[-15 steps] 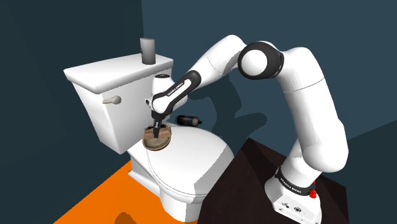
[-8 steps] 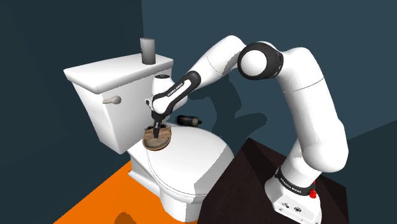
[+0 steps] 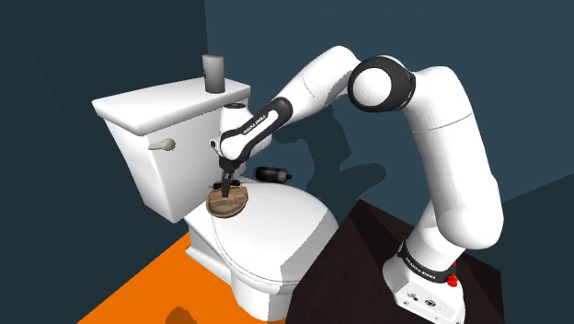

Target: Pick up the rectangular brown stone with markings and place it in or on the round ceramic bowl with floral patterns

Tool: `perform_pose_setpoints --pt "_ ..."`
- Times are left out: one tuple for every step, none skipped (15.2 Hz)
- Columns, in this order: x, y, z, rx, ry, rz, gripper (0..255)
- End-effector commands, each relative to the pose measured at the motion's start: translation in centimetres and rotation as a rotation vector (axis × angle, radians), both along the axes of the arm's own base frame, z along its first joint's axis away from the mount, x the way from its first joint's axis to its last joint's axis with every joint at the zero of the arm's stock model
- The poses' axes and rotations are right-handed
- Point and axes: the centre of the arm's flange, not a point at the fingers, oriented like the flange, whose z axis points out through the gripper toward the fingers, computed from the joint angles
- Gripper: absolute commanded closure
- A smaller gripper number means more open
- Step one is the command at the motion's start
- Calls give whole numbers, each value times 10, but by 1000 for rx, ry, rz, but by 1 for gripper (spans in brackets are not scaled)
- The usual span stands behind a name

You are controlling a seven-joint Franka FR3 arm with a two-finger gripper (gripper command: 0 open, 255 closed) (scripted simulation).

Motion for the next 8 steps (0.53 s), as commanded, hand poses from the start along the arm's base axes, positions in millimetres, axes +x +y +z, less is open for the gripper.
perform_pose_setpoints --pt "-1 -3 23 0 0 0 0" --pt "-2 -4 33 0 0 0 0" --pt "-2 -4 33 0 0 0 0" --pt "-2 -4 33 0 0 0 0" --pt "-2 -4 33 0 0 0 0" --pt "-2 -4 33 0 0 0 0" --pt "-2 -4 33 0 0 0 0" --pt "-2 -4 33 0 0 0 0"
